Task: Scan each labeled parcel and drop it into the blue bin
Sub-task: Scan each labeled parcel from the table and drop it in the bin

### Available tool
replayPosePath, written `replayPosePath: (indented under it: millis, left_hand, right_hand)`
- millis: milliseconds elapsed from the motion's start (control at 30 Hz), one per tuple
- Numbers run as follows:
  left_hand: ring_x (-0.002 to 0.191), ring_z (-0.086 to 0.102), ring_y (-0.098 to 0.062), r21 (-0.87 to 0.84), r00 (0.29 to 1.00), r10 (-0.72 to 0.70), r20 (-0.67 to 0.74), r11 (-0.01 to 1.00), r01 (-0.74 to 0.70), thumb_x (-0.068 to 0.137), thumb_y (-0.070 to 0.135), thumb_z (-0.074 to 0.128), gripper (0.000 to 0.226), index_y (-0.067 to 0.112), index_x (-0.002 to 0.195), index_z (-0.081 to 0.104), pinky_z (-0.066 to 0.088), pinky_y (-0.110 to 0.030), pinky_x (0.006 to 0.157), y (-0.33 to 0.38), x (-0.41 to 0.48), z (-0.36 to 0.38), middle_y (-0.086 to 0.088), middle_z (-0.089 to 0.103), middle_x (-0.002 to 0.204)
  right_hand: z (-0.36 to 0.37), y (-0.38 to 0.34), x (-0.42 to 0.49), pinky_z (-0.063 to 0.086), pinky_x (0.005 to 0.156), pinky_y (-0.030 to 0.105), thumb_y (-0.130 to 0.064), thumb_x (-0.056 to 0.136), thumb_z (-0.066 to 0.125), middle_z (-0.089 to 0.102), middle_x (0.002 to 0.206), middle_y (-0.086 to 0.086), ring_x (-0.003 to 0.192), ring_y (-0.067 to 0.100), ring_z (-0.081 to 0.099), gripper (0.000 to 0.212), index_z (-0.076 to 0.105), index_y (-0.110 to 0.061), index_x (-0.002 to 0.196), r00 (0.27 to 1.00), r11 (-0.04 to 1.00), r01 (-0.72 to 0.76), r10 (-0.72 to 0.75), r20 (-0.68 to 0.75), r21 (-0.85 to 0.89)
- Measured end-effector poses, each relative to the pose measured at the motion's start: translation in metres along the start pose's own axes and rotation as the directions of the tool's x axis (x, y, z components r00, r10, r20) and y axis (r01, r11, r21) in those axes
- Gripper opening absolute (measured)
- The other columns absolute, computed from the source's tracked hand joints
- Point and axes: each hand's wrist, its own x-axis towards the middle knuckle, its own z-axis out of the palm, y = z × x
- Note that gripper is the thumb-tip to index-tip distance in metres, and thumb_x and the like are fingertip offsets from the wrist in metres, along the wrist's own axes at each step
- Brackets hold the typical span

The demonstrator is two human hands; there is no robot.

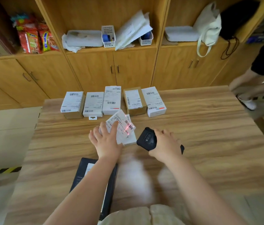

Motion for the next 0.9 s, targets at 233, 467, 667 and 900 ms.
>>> replayPosePath:
  millis: [233, 467, 667, 900]
  left_hand:
    - [0.129, 0.017, -0.037, -0.041, 0.985, 0.169, -0.023, 0.985, -0.17, 0.065, 0.039, 0.085, 0.092, 0.036, 0.145, 0.039, 0.003, -0.056, 0.114, 0.0, 0.004, 0.008, -0.013, 0.025, 0.146]
    - [0.133, 0.017, -0.04, -0.036, 0.929, 0.369, 0.037, 0.929, -0.367, 0.07, 0.043, 0.081, 0.091, 0.039, 0.147, 0.032, -0.005, -0.052, 0.113, 0.043, -0.016, 0.012, -0.011, 0.021, 0.149]
    - [0.129, 0.022, -0.036, -0.129, 0.808, 0.564, 0.172, 0.826, -0.549, 0.076, 0.058, 0.069, 0.089, 0.042, 0.149, 0.022, 0.012, -0.052, 0.115, 0.122, -0.071, 0.006, -0.008, 0.019, 0.149]
    - [0.136, 0.022, -0.037, -0.222, 0.604, 0.763, 0.23, 0.646, -0.731, 0.071, 0.073, 0.068, 0.101, 0.04, 0.152, 0.018, 0.017, -0.049, 0.114, 0.227, -0.188, 0.002, -0.006, 0.016, 0.155]
  right_hand:
    - [0.015, 0.014, -0.04, 0.03, 0.087, 0.041, -0.038, 0.073, 0.075, 0.044, 0.132, -0.001, 0.125, 0.027, 0.038, 0.074, 0.039, -0.028, 0.138, 0.978, 0.976, -0.19, 0.198, -0.068, 0.108]
    - [0.022, 0.05, -0.091, 0.031, 0.083, 0.041, -0.037, 0.073, 0.074, 0.046, 0.129, 0.002, 0.122, 0.027, 0.042, 0.07, 0.043, -0.025, 0.134, 0.911, 0.907, -0.391, 0.406, -0.073, 0.156]
    - [0.028, 0.112, -0.149, 0.039, 0.092, 0.041, -0.041, 0.069, 0.077, 0.049, 0.126, -0.001, 0.121, 0.026, 0.046, 0.073, 0.045, -0.029, 0.133, 0.765, 0.7, -0.512, 0.635, -0.105, 0.498]
    - [0.051, 0.194, -0.264, 0.049, 0.09, 0.041, -0.041, 0.054, 0.075, 0.056, 0.115, -0.007, 0.112, 0.023, 0.053, 0.075, 0.053, -0.036, 0.125, 0.5, 0.414, -0.486, 0.854, -0.144, 0.77]
